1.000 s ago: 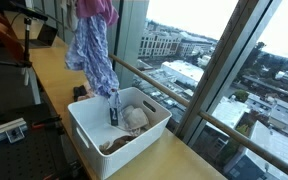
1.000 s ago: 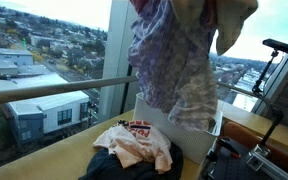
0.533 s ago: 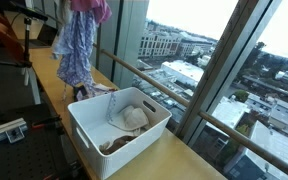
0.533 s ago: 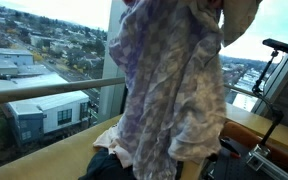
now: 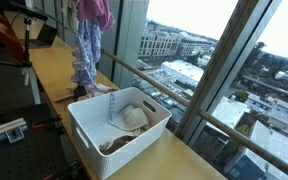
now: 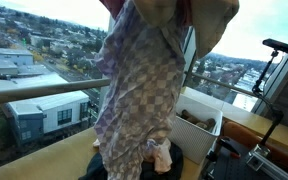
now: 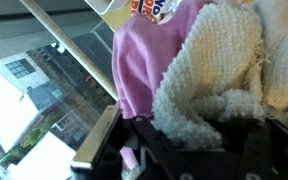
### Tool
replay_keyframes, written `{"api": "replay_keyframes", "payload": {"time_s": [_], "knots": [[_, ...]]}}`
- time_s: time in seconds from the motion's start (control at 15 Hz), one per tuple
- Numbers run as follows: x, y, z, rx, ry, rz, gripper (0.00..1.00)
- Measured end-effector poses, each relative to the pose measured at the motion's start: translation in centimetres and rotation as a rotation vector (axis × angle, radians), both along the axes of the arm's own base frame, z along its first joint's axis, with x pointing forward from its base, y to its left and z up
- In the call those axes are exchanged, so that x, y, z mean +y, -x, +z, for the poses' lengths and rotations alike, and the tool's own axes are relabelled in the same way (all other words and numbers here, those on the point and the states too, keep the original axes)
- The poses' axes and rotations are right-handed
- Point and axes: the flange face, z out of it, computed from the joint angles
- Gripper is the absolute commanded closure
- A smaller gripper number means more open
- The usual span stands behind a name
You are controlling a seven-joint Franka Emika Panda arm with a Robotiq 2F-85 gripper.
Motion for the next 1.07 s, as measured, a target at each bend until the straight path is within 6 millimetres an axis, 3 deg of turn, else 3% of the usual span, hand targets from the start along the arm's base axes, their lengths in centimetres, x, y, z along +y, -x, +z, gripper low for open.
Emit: {"api": "replay_keyframes", "payload": {"time_s": [0.2, 0.47, 0.6, 0.73, 0.87, 1.07], "knots": [[3.3, 1.6, -0.6, 0.029, 0.007, 0.045, 1.0], [9.7, 6.1, -1.6, 0.038, 0.031, 0.126, 1.0], [11.4, 6.8, -2.6, 0.045, 0.048, 0.143, 1.0], [11.6, 5.7, -3.5, 0.054, 0.055, 0.132, 1.0], [10.5, 3.5, -3.7, 0.054, 0.056, 0.1, 1.0], [6.4, -1.0, -3.2, 0.045, 0.059, 0.031, 1.0]]}}
